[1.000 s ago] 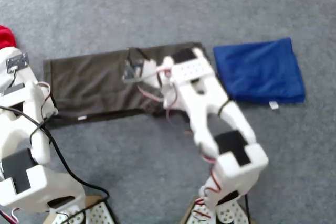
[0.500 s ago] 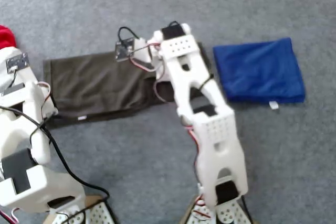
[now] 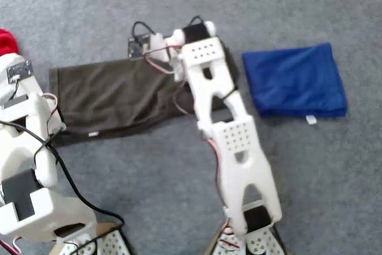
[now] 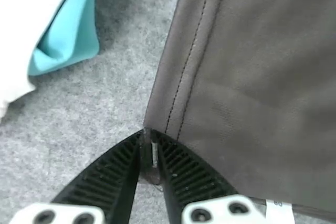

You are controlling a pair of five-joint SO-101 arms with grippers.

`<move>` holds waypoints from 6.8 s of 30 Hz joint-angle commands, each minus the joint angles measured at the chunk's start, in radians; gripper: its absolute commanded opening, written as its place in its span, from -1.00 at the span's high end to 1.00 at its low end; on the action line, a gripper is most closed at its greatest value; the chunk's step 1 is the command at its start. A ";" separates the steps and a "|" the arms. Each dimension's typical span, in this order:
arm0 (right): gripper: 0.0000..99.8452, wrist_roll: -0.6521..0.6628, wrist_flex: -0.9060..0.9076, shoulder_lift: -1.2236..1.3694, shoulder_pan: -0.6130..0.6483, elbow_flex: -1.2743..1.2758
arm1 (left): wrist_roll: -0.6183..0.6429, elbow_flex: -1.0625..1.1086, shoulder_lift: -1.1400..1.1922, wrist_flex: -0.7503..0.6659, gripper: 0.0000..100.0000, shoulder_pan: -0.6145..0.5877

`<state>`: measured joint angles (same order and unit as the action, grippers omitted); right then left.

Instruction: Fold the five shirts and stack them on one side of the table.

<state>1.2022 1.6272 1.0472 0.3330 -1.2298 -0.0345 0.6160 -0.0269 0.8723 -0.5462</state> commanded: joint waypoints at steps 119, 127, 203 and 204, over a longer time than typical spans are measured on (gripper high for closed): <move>0.97 -0.517 -0.258 -0.928 -0.910 0.341 | 0.232 -1.710 0.784 0.621 0.94 1.076; 0.97 -0.516 -0.264 -0.929 -0.942 0.340 | 0.232 -1.713 0.841 0.499 0.94 1.116; 0.97 -0.852 -0.178 0.280 -0.370 -0.443 | 0.451 -2.140 1.327 0.468 0.94 0.292; 0.97 -0.852 -0.192 0.278 -0.391 -0.444 | 0.451 -2.140 1.327 0.468 0.94 0.292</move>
<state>0.3537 1.4722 1.3878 0.0092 -1.6226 0.4166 -1.4737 1.3188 1.3525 -0.2624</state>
